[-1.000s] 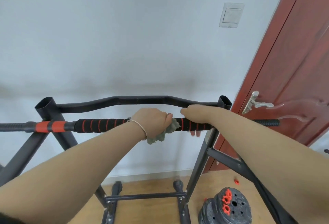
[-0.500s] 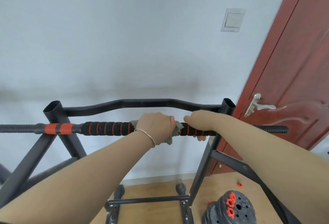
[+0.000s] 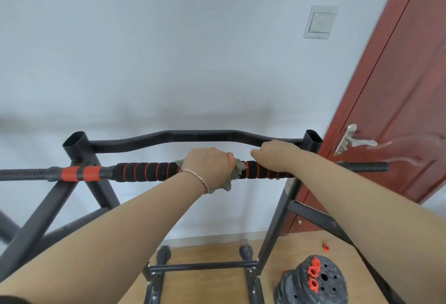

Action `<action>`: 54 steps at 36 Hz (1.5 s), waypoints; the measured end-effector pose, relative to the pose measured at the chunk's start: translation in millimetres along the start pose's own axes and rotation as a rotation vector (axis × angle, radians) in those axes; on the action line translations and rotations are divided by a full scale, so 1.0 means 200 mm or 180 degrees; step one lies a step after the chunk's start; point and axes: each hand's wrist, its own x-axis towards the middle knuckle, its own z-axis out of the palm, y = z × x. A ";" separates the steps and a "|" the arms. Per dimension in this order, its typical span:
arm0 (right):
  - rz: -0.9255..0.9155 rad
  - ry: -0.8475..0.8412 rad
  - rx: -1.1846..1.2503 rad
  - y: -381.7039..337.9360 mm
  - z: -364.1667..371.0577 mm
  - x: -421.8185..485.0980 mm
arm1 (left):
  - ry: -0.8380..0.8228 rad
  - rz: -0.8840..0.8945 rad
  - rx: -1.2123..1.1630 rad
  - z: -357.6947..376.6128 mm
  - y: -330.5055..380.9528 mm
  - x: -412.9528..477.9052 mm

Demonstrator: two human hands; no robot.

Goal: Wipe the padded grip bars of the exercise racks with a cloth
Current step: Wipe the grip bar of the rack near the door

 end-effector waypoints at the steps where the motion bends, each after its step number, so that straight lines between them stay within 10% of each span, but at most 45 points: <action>1: 0.0026 -0.0323 0.0325 -0.01 -0.02 0.02 | -0.0012 0.0003 -0.0028 0.00 0.00 0.00; 6: 0.0125 -0.0561 0.0640 -0.04 0.05 0.05 | 0.0292 -0.0091 0.0205 0.03 0.00 -0.02; 11: -0.1090 0.1216 -0.1332 0.03 0.19 -0.05 | -0.0054 0.0170 0.0139 0.00 -0.03 0.00; 14: -0.1076 0.1887 -0.1263 0.06 0.27 -0.11 | -0.0300 0.0231 0.0031 -0.04 -0.06 0.02; 23: 0.0082 -0.0473 0.0379 -0.09 0.03 -0.01 | 0.0216 -0.0078 0.0107 0.01 0.00 -0.04; 29: -0.1050 0.1311 -0.1925 0.00 0.19 -0.07 | 0.0300 0.0060 0.0134 0.03 -0.03 -0.04; 32: -0.1003 0.2047 -0.1742 0.03 0.29 -0.11 | 0.0363 0.0139 0.0259 0.05 -0.07 -0.07; 42: -0.0027 -0.0149 0.0146 -0.17 0.06 0.06 | 0.0475 0.0050 0.0324 0.06 -0.05 -0.06; 47: -0.0968 0.1360 -0.1968 -0.09 0.21 -0.03 | 0.0550 0.0098 0.0332 0.07 -0.10 -0.06; 50: -0.0963 0.2475 -0.1629 -0.06 0.34 -0.09 | 0.0582 -0.0222 0.0288 0.08 -0.11 -0.07; 54: -0.0562 0.1386 -0.1194 -0.10 0.25 -0.05 | 0.0396 -0.0238 0.0191 0.05 -0.10 -0.05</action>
